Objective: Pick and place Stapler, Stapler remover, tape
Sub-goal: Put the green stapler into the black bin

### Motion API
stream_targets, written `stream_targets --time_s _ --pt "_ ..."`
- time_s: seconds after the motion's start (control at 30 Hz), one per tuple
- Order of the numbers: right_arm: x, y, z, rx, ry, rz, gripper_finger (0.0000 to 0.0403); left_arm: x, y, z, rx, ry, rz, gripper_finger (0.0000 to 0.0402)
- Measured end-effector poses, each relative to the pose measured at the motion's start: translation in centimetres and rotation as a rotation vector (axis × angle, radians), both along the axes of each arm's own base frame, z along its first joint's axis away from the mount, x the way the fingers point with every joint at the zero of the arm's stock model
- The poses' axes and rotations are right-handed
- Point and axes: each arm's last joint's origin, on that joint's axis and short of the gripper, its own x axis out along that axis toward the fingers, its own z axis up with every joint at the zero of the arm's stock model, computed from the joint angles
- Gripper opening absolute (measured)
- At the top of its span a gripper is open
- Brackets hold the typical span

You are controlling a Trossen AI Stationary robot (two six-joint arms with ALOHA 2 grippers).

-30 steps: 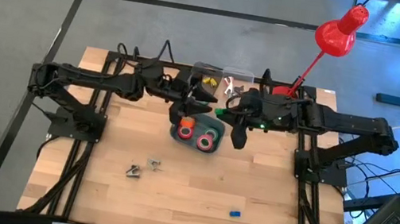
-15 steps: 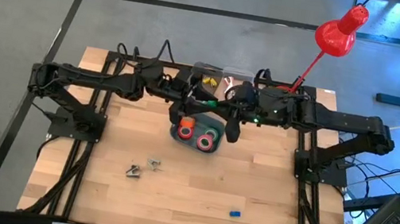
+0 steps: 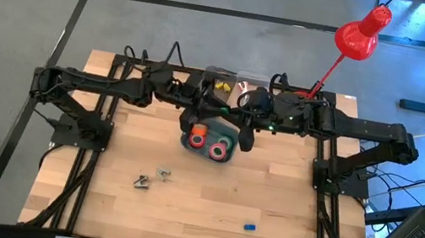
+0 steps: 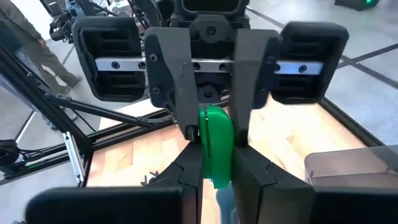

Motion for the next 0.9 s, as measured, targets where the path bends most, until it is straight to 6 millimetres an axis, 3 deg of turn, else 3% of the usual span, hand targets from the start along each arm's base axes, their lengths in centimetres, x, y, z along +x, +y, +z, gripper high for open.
stream_targets --time_s 0.07,0.4,0.5,0.67,0.77,0.9 --pt "0.0 0.0 0.0 0.003 -0.001 -0.002 0.005 0.0 0.0 0.0 0.021 -0.004 0.002 0.0055" --pt "-0.1 -0.1 0.0 -0.005 0.002 -0.013 0.0057 0.0 0.1 0.0 0.029 -0.004 0.009 0.0055" --pt "-0.9 -0.6 0.1 0.008 0.034 -0.03 0.0124 0.0 0.5 -0.4 0.018 0.031 0.013 0.0055" --pt "-4.1 -1.6 1.1 0.059 0.21 -0.121 0.0251 -0.2 1.9 -1.3 0.02 0.123 0.057 0.0055" --pt "-6.3 -2.0 0.9 0.057 0.397 -0.241 0.0292 -0.5 3.0 -2.1 0.061 0.191 0.097 0.0055" --pt "-8.8 -2.3 0.2 0.05 0.61 -0.411 0.0307 -1.0 5.6 -4.3 0.114 0.378 0.236 0.0055"
